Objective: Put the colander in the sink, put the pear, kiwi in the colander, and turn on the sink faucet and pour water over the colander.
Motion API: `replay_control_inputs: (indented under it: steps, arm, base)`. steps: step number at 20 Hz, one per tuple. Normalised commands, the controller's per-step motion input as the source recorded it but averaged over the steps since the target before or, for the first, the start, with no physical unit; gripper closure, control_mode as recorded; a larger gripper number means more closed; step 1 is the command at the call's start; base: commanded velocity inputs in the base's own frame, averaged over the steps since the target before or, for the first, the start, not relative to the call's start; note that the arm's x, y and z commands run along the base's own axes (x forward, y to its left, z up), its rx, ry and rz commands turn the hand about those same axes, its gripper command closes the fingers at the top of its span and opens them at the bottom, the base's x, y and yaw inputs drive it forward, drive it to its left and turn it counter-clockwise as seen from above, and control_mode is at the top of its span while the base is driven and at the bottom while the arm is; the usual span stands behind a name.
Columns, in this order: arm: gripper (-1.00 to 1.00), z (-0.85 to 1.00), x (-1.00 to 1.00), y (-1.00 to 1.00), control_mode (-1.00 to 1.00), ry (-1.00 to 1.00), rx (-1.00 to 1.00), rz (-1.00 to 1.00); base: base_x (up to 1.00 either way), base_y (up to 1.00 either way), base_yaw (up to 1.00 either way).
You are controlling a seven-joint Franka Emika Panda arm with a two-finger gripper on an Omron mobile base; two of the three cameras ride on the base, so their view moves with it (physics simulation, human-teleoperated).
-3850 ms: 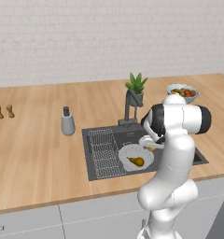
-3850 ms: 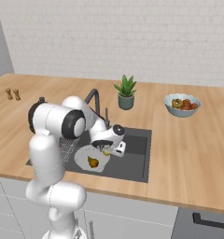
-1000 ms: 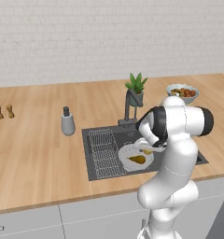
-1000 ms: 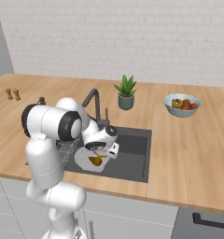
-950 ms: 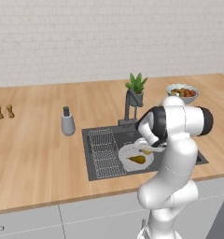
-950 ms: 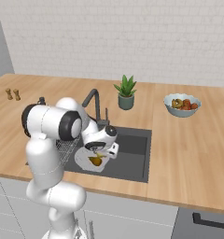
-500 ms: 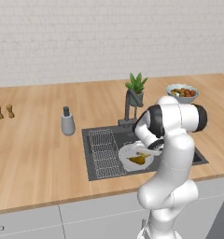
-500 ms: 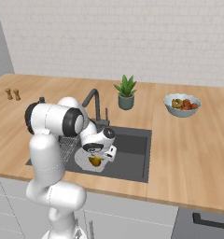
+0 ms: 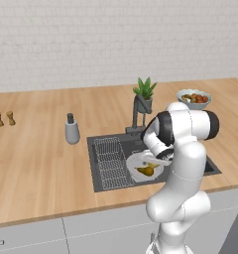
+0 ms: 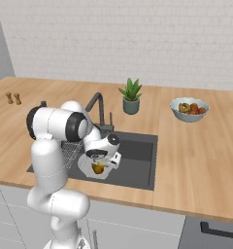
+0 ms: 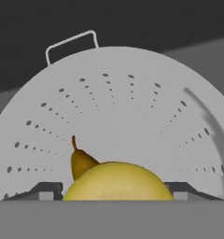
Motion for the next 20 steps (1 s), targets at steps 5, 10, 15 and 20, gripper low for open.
replay_control_inputs:
  steps: [5, 10, 15, 20]
  arm:
    - [-1.00, 0.13, 0.00, 0.00, -1.00, 0.00, 0.00, 0.00]
    - [-1.00, 0.47, 0.00, 0.00, -1.00, 0.00, 0.00, -0.04]
    - [-1.00, 0.53, -0.09, -0.04, -1.00, 0.00, 0.00, -0.06]
    - [-1.00, 0.49, -0.27, -0.24, -1.00, 0.00, 0.00, -0.06]
  base:
    - [0.00, 0.00, 0.00]
    - [0.00, 0.00, 0.00]
    - [0.00, 0.00, 0.00]
    - [0.00, 0.00, 0.00]
